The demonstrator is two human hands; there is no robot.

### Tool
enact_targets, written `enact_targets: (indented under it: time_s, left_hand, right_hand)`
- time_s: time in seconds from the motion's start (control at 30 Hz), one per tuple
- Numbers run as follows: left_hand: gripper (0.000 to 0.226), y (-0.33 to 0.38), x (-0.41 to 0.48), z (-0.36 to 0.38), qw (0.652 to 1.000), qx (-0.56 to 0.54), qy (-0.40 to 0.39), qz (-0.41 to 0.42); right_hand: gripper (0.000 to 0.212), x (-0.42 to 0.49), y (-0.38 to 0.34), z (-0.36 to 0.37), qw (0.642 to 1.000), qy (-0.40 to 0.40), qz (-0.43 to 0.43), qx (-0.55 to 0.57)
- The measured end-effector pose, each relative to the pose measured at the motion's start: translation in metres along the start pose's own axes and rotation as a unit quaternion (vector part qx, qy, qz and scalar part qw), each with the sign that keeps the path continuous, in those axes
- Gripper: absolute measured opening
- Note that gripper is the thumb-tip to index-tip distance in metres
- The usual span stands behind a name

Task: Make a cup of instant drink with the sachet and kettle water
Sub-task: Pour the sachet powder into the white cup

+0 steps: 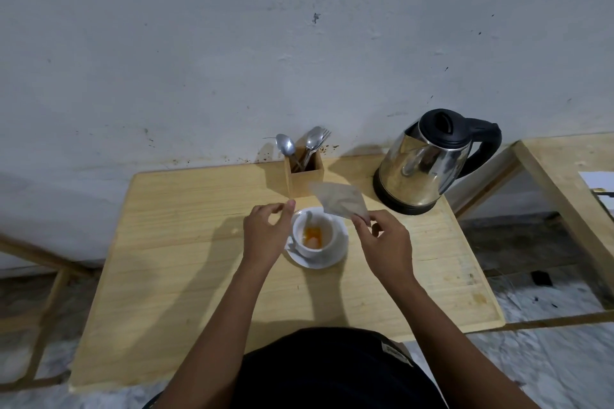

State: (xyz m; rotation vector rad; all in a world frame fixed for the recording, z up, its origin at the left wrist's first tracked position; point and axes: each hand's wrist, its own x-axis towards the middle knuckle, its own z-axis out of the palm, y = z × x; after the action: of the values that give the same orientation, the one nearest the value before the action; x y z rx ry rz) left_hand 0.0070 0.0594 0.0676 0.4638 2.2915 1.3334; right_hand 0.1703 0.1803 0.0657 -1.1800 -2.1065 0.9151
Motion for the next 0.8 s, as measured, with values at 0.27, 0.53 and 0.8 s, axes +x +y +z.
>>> enact_targets:
  time_s: [0.27,0.53,0.8]
  left_hand:
    - [0.044,0.021,-0.012,-0.016,0.963,-0.135,-0.187,-0.136]
    - [0.032,-0.010,-0.010,-0.031,0.982,-0.061,-0.166,-0.072]
    - [0.014,-0.016,-0.009,-0.034,0.978,-0.103,-0.172,-0.051]
  right_hand:
    - [0.014,-0.017,0.016,0.013,0.962,0.001,-0.271,-0.033]
    - [0.026,-0.012,-0.013,0.019,0.920,-0.245,0.151,0.265]
    - [0.023,-0.001,-0.036,0.046,0.939,-0.221,0.099,0.242]
